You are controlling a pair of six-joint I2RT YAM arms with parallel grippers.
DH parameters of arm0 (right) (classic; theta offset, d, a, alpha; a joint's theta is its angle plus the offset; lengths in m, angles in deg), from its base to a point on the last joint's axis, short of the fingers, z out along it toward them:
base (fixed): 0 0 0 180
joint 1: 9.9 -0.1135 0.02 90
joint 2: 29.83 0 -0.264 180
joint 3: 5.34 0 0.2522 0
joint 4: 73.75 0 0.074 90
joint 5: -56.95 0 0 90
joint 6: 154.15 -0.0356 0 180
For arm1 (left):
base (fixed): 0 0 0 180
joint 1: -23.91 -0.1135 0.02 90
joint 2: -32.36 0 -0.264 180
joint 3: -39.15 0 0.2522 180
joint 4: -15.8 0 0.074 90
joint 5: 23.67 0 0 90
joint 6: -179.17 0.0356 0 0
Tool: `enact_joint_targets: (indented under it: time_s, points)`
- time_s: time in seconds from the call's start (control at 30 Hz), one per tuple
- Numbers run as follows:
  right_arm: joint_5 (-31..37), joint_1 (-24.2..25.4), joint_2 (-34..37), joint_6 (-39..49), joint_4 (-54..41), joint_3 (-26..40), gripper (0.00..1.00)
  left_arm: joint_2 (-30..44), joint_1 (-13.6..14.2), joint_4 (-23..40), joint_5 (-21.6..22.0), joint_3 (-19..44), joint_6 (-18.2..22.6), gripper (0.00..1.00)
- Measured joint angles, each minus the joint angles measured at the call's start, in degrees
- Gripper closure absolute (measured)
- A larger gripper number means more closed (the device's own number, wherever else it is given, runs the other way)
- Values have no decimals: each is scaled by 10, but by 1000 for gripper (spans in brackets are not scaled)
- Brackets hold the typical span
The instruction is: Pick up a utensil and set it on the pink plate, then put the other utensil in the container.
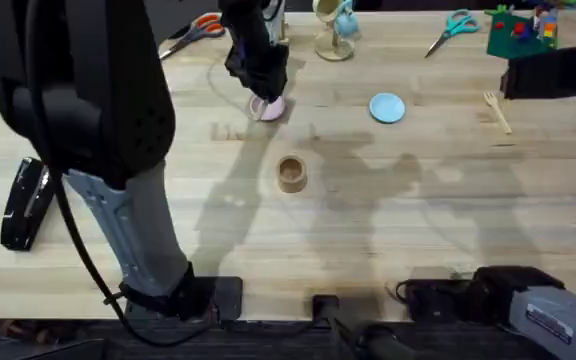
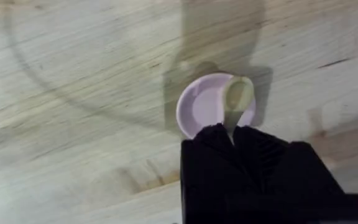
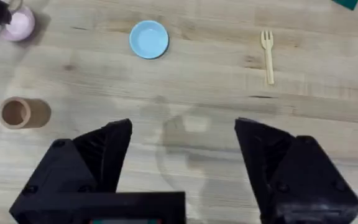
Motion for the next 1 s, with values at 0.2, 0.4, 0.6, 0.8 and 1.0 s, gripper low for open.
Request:
enact_joint_targets:
  time_s: [0.2,0.4,0.6,0.8,1.0]
  points:
    - [0,0,0,0,0,0,5,0,0,-23,0,-22,-1,959]
    - [0,0,0,0,0,0,5,0,-3,-34,0,-25,-1,960]
    - [0,0,0,0,0,0,5,3,-5,-35,0,-25,-1,959]
    - [0,0,0,0,0,0,6,14,-5,-35,0,-25,-1,958]
    - [0,0,0,0,0,0,6,14,-5,-35,0,-25,-1,920]
